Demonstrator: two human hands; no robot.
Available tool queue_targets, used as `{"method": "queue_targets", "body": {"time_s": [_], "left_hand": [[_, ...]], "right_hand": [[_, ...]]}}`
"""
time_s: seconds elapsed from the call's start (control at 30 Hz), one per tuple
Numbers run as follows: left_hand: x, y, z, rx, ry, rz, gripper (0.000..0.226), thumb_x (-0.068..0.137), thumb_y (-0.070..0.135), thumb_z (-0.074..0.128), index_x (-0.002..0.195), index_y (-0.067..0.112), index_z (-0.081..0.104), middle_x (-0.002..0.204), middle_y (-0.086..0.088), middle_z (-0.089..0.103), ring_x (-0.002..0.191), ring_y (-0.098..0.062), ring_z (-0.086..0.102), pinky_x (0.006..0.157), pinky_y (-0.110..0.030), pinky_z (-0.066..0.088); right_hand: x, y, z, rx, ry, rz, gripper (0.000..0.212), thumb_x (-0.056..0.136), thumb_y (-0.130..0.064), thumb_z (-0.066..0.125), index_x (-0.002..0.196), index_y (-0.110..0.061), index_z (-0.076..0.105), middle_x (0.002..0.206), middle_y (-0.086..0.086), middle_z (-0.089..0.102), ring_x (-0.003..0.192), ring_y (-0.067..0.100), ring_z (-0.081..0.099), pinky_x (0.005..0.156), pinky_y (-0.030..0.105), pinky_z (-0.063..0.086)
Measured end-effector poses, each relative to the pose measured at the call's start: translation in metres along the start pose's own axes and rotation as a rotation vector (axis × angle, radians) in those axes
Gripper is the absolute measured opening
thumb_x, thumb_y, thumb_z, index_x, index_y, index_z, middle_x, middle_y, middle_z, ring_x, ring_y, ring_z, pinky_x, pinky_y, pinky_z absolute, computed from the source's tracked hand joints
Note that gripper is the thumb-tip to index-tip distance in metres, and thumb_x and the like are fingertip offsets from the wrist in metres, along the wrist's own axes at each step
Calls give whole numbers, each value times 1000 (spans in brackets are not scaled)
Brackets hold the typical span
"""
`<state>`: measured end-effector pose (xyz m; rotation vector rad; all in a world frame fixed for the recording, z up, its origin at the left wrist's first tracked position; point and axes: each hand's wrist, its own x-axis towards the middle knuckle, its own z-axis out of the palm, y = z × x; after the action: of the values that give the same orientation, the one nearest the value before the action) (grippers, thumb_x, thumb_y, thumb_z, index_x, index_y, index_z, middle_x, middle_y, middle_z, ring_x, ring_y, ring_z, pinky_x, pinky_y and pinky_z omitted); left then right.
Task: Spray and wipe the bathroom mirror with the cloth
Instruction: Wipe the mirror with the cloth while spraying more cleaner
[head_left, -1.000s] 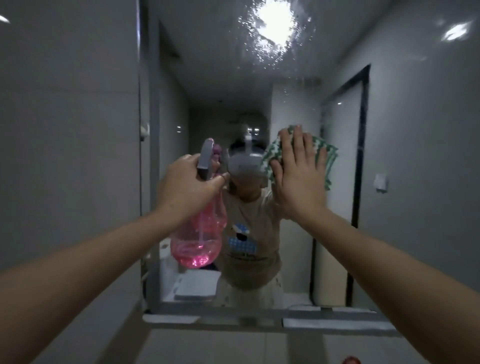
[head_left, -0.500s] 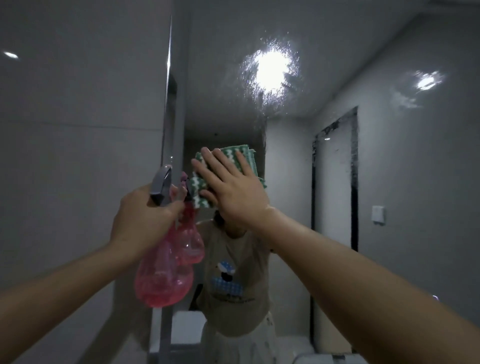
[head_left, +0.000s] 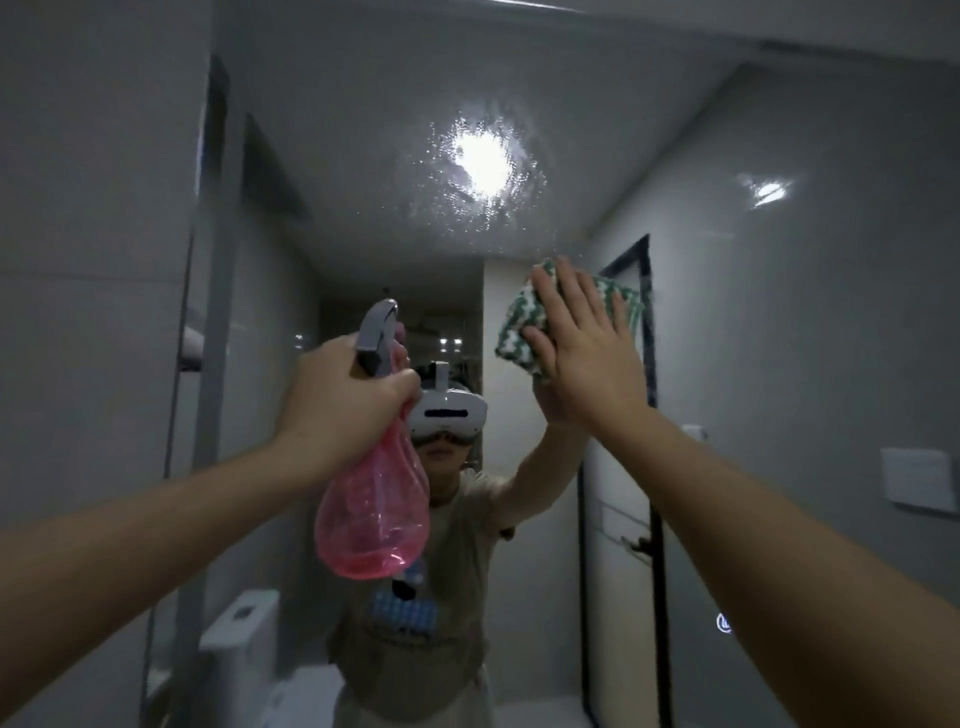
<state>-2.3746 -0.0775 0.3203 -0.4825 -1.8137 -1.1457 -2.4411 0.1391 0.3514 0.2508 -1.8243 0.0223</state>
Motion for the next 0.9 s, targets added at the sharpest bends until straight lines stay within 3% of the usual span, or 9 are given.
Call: {"method": "queue_targets", "body": {"time_s": [0.07, 0.23, 0.37, 0.47, 0.57, 0.63, 0.7, 0.77, 0.9], "left_hand": [[-1, 7, 12, -39, -18, 12, 26, 77, 5, 65, 59, 20, 56, 50, 10, 53, 44, 0, 49, 40, -9, 33], [-1, 10, 24, -54, 25, -14, 33, 77, 10, 67, 52, 23, 50, 51, 5, 49, 50, -12, 45, 49, -23, 31], [5, 10, 9, -37, 3, -27, 26, 78, 9, 66, 56, 18, 54, 54, 2, 51, 50, -12, 46, 44, -22, 35], [12, 3, -14, -61, -7, -48, 10, 75, 7, 66, 66, 10, 65, 61, -5, 64, 55, -15, 60, 45, -17, 45], [17, -8, -42, -69, 23, -60, 11, 76, 9, 67, 66, 13, 65, 57, 2, 63, 54, -8, 61, 46, -12, 45], [23, -20, -63, -102, 13, -90, 4, 73, 19, 67, 70, 17, 68, 59, 1, 68, 61, -10, 67, 63, -28, 57], [27, -27, -85, -92, 12, -113, 16, 65, 29, 64, 74, 18, 71, 64, -4, 71, 66, -20, 71, 73, -44, 58], [28, -35, -102, -81, 63, -106, 6, 74, 22, 66, 73, 18, 70, 63, -4, 71, 63, -18, 70, 69, -41, 58], [23, -48, -128, -47, 178, -96, 27, 79, 18, 70, 54, 24, 62, 54, 1, 64, 54, -23, 62, 57, -38, 50]], "right_hand": [[-14, 22, 0, 9, 13, 51, 60, 96, -51, 15, 151, -28, 10, 159, -1, 7, 146, 20, 5, 118, 46, 3], [-34, 47, 3, -23, 24, 148, 65, 92, -54, 8, 151, -26, 12, 158, 1, 10, 146, 22, 8, 117, 48, 6], [-26, 23, 3, -14, 40, 249, 63, 94, -53, 8, 151, -25, 5, 159, 3, 3, 146, 23, 2, 114, 43, -4], [-12, 0, 2, -11, 19, 273, 57, 101, -45, 15, 150, -24, -3, 159, 3, -5, 146, 22, -5, 115, 43, -6], [15, -35, 4, -6, 43, 205, 56, 101, -45, 13, 151, -23, 2, 159, 5, -1, 146, 24, -1, 116, 46, -3], [35, -66, 4, -16, 31, 151, 58, 99, -47, 8, 151, -23, 1, 159, 5, -1, 146, 25, -2, 115, 46, -5], [50, -102, 5, -18, 11, 62, 61, 96, -50, 2, 151, -23, -2, 159, 4, -5, 146, 23, -5, 114, 45, -8], [58, -138, 7, -8, -6, -48, 60, 97, -49, 1, 151, -23, -5, 158, 2, -11, 144, 19, -11, 114, 45, -11], [74, -200, 20, -33, -15, -189, 60, 98, -47, 8, 151, -22, 1, 158, 4, -5, 146, 24, -5, 115, 48, -8]]}}
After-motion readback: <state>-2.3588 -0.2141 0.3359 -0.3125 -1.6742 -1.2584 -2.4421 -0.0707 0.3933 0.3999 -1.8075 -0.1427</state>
